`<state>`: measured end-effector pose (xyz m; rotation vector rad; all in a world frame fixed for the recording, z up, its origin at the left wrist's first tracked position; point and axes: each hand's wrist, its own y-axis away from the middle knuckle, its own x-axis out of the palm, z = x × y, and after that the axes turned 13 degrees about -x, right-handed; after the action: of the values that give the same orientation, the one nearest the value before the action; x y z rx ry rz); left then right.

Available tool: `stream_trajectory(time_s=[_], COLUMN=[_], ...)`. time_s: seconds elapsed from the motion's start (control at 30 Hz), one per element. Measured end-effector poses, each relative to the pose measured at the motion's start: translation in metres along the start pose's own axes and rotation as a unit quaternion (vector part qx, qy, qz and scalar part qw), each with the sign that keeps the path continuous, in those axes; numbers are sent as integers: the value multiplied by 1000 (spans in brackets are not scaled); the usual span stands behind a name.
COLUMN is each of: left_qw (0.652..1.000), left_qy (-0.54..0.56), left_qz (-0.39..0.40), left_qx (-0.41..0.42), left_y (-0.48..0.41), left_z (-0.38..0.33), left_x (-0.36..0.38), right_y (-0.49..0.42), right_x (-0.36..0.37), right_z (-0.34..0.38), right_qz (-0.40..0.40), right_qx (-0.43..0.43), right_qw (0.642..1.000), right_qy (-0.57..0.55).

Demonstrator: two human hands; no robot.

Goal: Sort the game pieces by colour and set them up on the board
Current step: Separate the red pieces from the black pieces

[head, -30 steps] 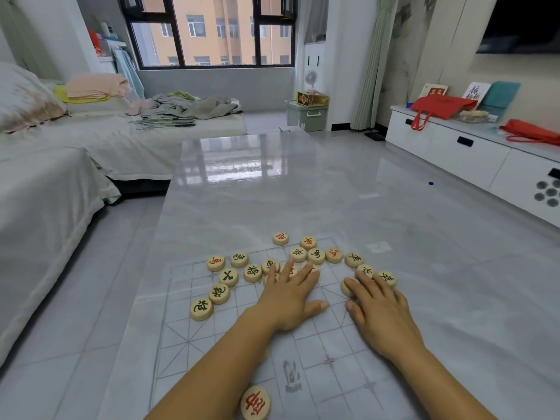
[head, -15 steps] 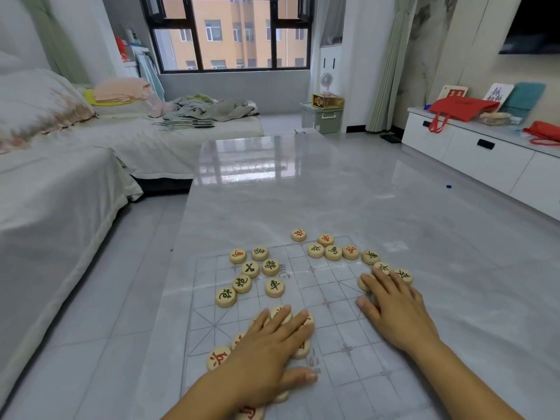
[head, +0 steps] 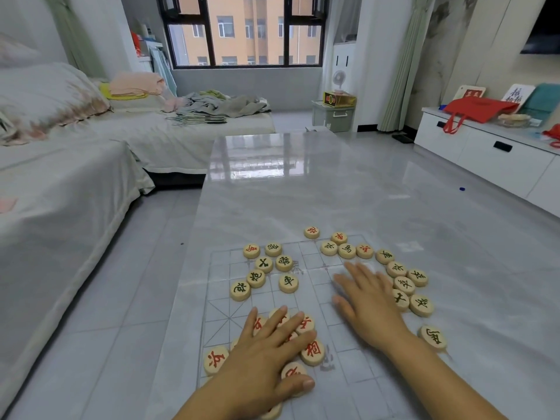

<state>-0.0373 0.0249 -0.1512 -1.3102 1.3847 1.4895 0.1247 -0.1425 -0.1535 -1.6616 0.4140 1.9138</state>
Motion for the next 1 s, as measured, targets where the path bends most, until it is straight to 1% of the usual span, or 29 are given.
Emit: stream_trajectory(time_s=[0.03, 0.1, 0.17, 0.3, 0.37, 0.43, 0.47, 0.5, 0.57, 0.6, 0.63, 0.67, 0.7, 0.77, 0.8, 0.87, 0.9, 1.0], left_qw=[999, 994, 995, 996, 996, 994, 994, 997, 999, 997, 997, 995, 998, 1000, 999, 997, 997, 996], left_qy=[29, 64, 59, 53, 60, 62, 37, 50, 24, 35, 32, 12, 25, -6, -15, -37, -35, -22], left_qz=[-34, -65, -54, -58, -62, -74, -90, -50, -40, -55, -54, -82, -44, -16, -48, -71, -64, -85], left_qx=[28, 62, 54, 48, 40, 46, 47, 31, 17, 29, 38, 47, 39, 6, 11, 13, 6, 11], left_y=[-4, -6, -8, -7, -6, -4, -6, -7, -9, -10, -12, -12, -13, -14, -16, -20, -21, -26], left_z=[-1, 0, -1, -3, -4, -4, -1, 0, 0, 0, 2, 3, 3, 3, 4, 5, 5, 5], left_x=[0, 6, 8, 4, -1, -3, 2, 5, 4, 5, 8, 10, 15, 14, 19, 23, 23, 24], right_y=[-8, -24, -42, -74, -81, -78, -75, -74, -76, -80, -87, -95, -105, -124, -134, -152, -160, -181], right_x=[2, 8, 15, 24, 29, 33, 34, 33, 27, 23, 19, 15, 13, 12, 14, 21, 26, 31], right_z=[11, 29, 41, 46, 44, 43, 42, 41, 40, 41, 44, 48, 54, 67, 73, 81, 82, 79], right_qz=[6, 15, 18, 44, 48, 27, 16, 9, -2, -9, -14, -11, 0, 38, 62, 109, 130, 152], right_qx=[-26, -69, -87, -73, -84, -110, -124, -134, -142, -149, -161, -176, -190, -210, -216, -222, -217, -182], right_qw=[999, 996, 993, 990, 989, 985, 980, 974, 960, 958, 959, 961, 963, 966, 967, 967, 966, 971], right_qy=[-25, -63, -80, -114, -115, -130, -152, -183, -241, -246, -235, -215, -192, -143, -116, -64, -46, -24])
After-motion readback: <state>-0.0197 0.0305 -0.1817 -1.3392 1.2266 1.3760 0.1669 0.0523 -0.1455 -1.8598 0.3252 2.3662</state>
